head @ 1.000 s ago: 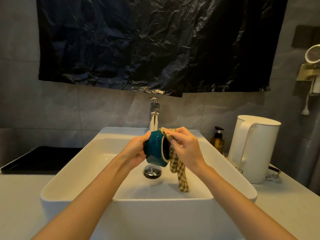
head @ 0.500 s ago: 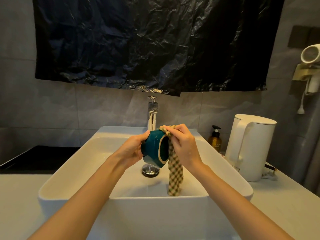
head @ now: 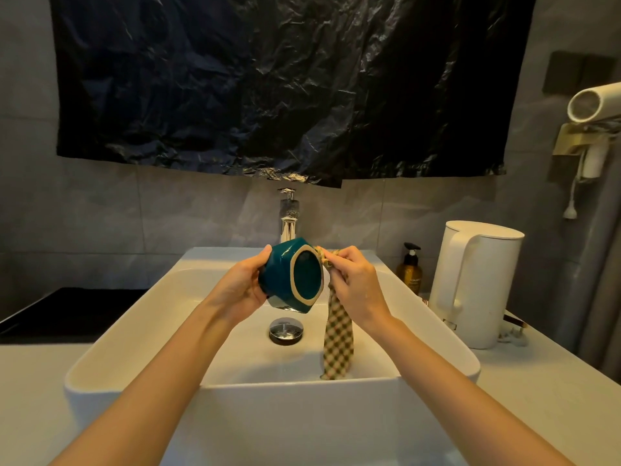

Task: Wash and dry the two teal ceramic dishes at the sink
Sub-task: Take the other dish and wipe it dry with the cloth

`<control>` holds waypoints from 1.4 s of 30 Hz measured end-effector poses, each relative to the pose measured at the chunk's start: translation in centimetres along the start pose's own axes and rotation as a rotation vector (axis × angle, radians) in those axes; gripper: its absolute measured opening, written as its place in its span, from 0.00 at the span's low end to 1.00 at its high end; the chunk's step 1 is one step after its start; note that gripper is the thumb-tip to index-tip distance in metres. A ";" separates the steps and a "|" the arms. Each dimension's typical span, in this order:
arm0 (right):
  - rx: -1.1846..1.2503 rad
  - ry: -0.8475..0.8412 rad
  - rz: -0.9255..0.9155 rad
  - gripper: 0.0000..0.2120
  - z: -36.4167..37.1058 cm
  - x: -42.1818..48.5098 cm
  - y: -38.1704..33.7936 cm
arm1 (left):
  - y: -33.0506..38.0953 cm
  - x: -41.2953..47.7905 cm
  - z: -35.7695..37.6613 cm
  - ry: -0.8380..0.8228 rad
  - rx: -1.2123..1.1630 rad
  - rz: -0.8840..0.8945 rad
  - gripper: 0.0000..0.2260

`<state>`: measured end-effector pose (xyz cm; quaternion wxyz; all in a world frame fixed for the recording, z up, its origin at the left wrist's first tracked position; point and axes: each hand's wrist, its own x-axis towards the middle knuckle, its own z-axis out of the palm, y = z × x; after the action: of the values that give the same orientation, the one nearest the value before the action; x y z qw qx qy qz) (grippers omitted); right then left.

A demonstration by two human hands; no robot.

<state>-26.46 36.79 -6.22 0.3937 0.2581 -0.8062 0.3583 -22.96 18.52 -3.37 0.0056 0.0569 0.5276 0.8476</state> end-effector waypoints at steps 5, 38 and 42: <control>0.011 0.022 -0.107 0.16 -0.1 0.3 -0.2 | -0.2 -0.1 0.2 -0.028 0.018 -0.035 0.13; 0.188 -0.147 0.022 0.14 0.3 -0.2 -0.8 | 0.7 0.1 -1.2 0.085 -0.487 0.047 0.11; 0.147 -0.155 -0.136 0.14 0.6 -0.7 -1.3 | 0.6 0.4 -1.6 0.136 -0.524 0.059 0.10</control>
<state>-25.41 35.64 -6.58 0.3337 0.3671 -0.7866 0.3678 -23.48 16.86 -3.46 -0.0399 0.0120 0.2875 0.9569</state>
